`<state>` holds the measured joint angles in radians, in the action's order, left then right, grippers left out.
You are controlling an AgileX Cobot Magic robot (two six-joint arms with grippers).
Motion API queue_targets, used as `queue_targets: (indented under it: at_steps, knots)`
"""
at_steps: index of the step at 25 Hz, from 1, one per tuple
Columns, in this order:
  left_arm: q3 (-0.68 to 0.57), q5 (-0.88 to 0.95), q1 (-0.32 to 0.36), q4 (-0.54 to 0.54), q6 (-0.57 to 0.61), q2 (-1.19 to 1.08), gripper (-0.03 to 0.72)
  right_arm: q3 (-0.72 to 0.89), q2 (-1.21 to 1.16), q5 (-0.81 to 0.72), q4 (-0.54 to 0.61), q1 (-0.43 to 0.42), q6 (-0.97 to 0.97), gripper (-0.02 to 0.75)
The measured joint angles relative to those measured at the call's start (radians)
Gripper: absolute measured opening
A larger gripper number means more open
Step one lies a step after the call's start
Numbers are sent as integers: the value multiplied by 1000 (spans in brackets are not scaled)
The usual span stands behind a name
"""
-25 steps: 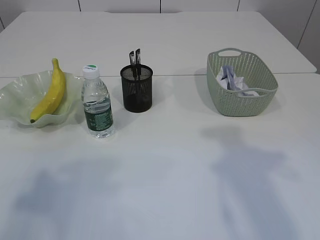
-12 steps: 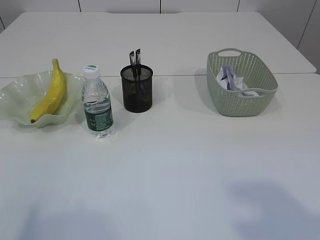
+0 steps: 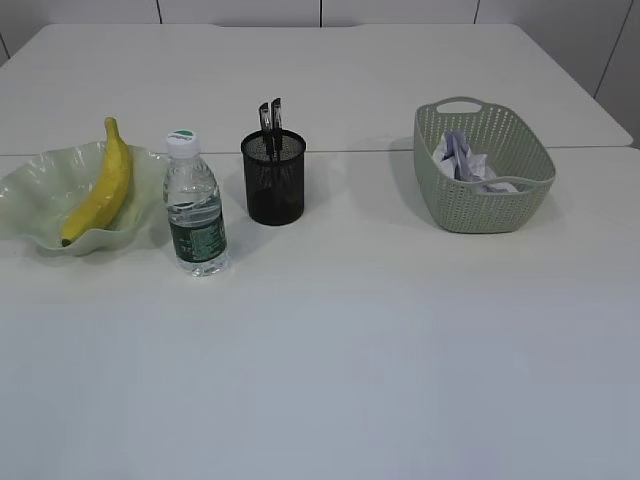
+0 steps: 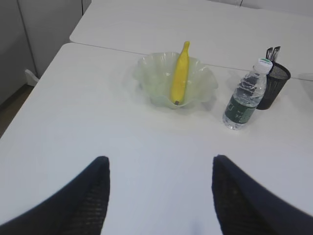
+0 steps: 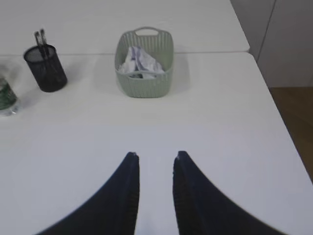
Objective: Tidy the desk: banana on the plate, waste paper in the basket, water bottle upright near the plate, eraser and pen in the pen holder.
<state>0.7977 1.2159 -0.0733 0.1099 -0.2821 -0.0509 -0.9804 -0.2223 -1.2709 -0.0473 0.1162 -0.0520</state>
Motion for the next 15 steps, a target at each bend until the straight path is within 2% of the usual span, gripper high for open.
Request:
queue_targets:
  at_steps: [6,11,15]
  knots:
    - [-66,46,0,0,4,42,465,51,169,-4,103,0,-2,179]
    - [-158,51,0,0,6,42,465,196,245,-8,109,0,-2,179]
    - [-191,-24,0,0,15,42,461,346,245,-8,96,0,-2,179]
